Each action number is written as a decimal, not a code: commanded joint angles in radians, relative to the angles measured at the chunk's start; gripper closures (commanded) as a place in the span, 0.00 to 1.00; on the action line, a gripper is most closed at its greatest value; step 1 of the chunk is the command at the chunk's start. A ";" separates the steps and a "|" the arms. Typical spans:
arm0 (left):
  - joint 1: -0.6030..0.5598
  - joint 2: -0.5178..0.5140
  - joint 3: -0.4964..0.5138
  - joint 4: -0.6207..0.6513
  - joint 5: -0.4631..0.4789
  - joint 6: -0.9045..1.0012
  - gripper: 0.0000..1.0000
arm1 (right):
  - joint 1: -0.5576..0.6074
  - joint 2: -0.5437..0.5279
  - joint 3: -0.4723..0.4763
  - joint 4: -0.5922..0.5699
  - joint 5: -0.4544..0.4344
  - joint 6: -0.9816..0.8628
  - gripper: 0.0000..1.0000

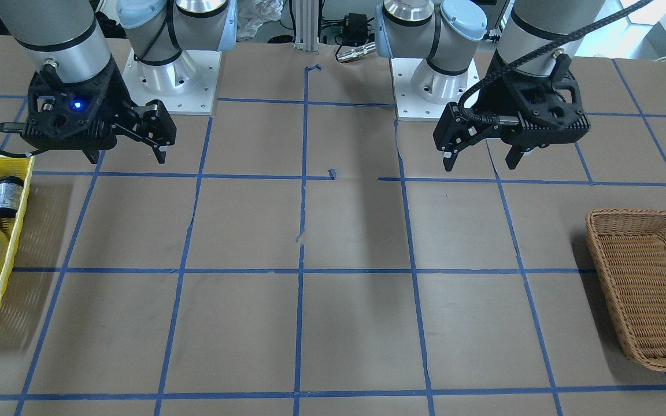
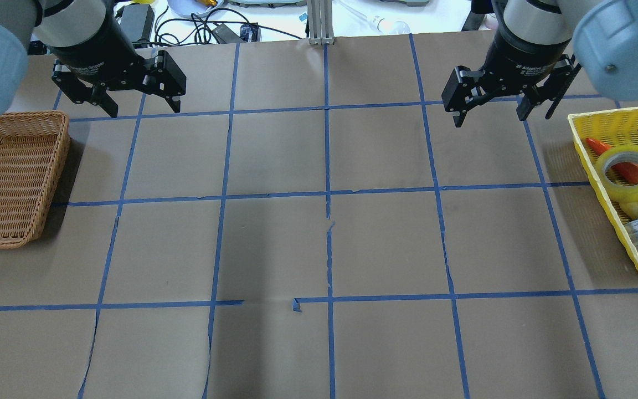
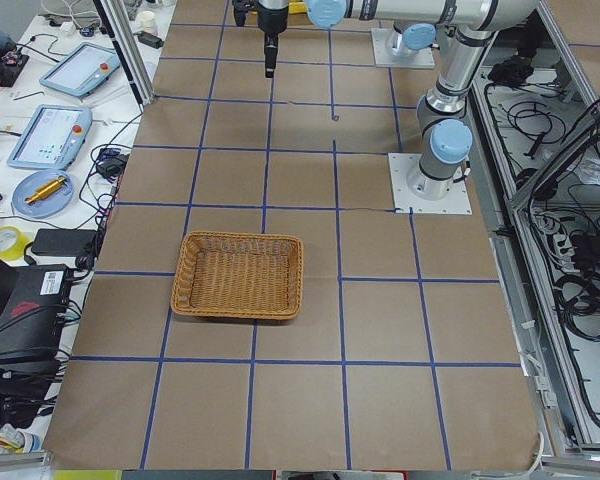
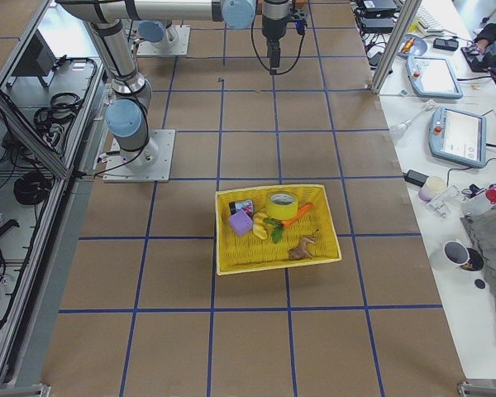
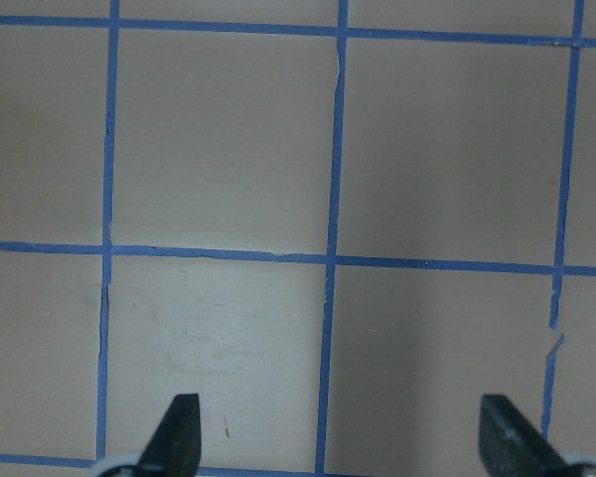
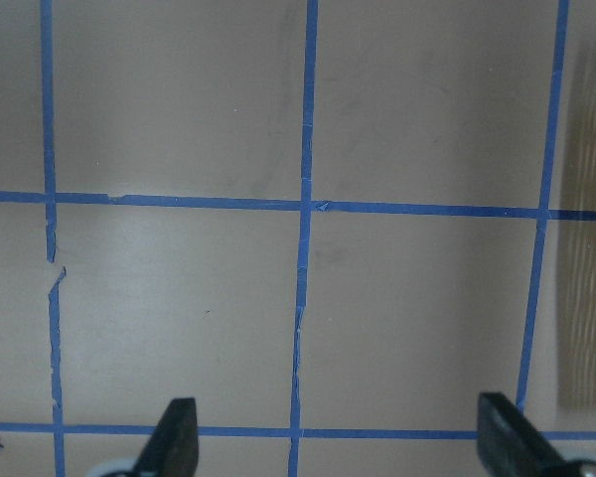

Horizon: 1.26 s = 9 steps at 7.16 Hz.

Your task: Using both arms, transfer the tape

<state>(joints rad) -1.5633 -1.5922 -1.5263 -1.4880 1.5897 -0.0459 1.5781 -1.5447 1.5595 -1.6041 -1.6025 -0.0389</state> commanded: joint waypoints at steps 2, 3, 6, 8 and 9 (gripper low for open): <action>-0.001 0.000 0.000 0.002 -0.002 0.000 0.00 | 0.000 0.002 -0.001 -0.005 0.001 0.001 0.00; -0.001 0.000 0.001 0.003 0.003 0.006 0.00 | 0.000 0.002 0.001 0.000 0.001 0.001 0.00; -0.001 -0.002 -0.002 0.002 -0.004 0.001 0.00 | -0.004 0.002 0.001 -0.002 -0.001 0.001 0.00; -0.001 0.000 -0.003 0.002 0.001 0.001 0.00 | -0.035 0.009 0.001 -0.017 -0.004 -0.037 0.00; -0.001 -0.005 -0.005 0.002 0.000 0.001 0.00 | -0.099 0.011 0.001 -0.019 -0.026 -0.124 0.00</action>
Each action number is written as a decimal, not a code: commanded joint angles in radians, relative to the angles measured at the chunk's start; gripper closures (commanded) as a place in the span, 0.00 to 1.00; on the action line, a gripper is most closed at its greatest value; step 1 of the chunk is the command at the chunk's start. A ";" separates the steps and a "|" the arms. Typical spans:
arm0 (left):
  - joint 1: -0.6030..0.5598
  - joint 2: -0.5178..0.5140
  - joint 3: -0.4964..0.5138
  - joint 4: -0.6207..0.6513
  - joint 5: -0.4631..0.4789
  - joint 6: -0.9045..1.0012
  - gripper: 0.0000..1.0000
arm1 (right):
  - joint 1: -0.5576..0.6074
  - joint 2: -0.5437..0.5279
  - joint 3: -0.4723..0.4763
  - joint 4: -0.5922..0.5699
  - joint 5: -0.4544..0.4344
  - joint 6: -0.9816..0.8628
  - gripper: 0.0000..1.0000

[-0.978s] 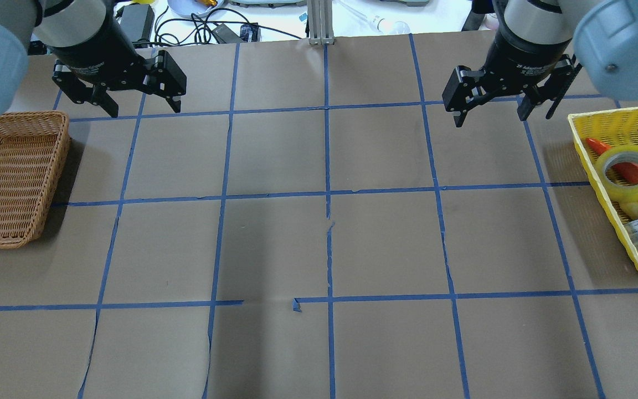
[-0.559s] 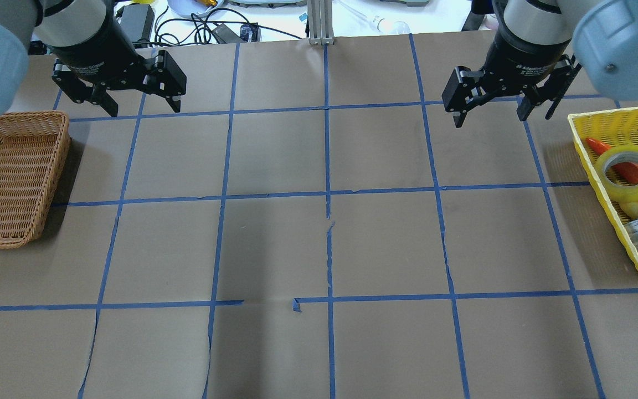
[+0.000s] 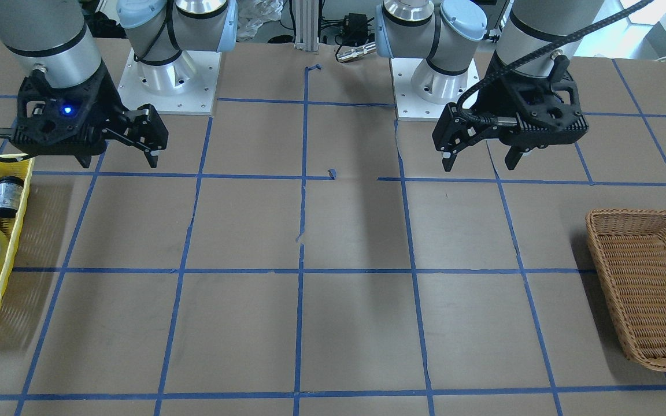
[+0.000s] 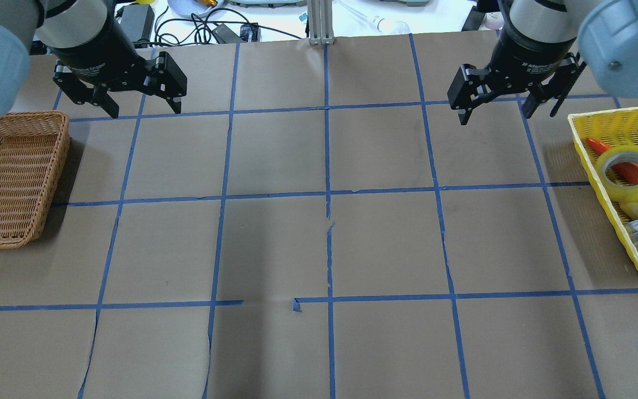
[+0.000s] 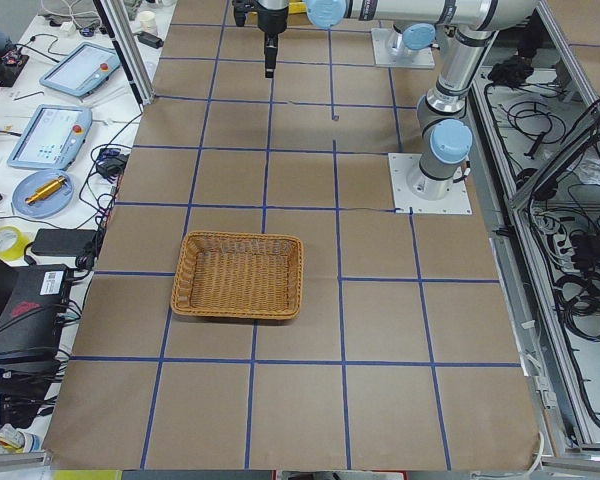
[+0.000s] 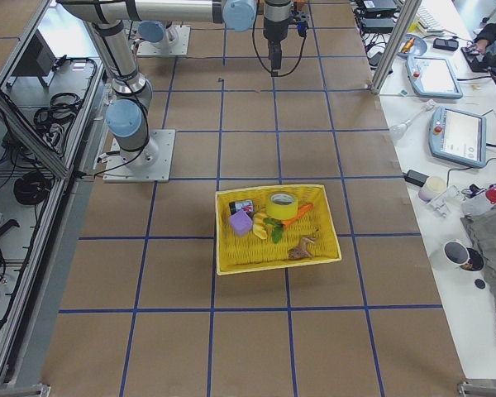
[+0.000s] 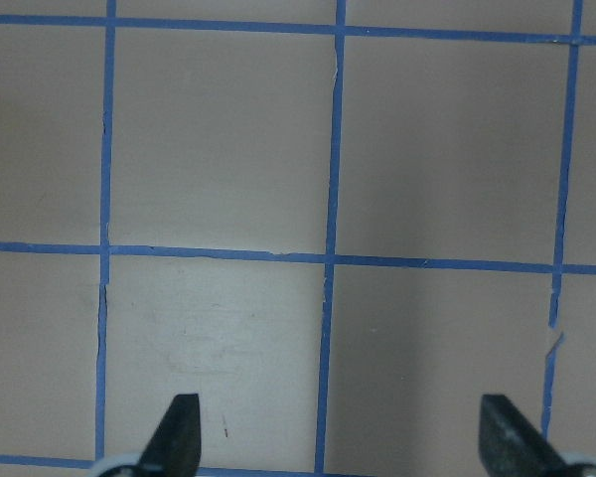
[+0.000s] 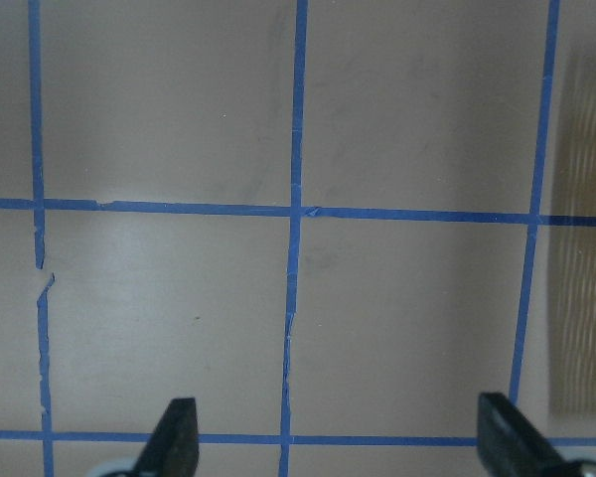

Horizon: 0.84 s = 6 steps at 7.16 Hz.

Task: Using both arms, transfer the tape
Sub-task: 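Move the right gripper down into the yellow tray over the tape roll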

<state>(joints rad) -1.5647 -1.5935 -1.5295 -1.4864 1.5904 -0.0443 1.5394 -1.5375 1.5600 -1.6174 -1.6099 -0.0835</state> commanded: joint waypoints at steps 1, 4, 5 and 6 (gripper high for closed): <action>0.000 0.000 0.000 0.000 0.002 0.000 0.00 | -0.167 0.028 0.000 -0.007 -0.084 -0.150 0.00; 0.000 0.000 0.005 0.005 -0.001 0.000 0.00 | -0.479 0.156 0.002 -0.197 -0.102 -0.616 0.00; 0.002 0.000 0.000 0.005 -0.003 0.000 0.00 | -0.564 0.213 0.006 -0.237 -0.101 -0.671 0.00; 0.000 0.000 0.000 0.005 -0.004 -0.002 0.00 | -0.618 0.279 0.012 -0.312 -0.102 -0.679 0.00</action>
<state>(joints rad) -1.5635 -1.5938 -1.5282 -1.4819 1.5875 -0.0449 1.0082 -1.3366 1.5659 -1.8502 -1.7103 -0.7044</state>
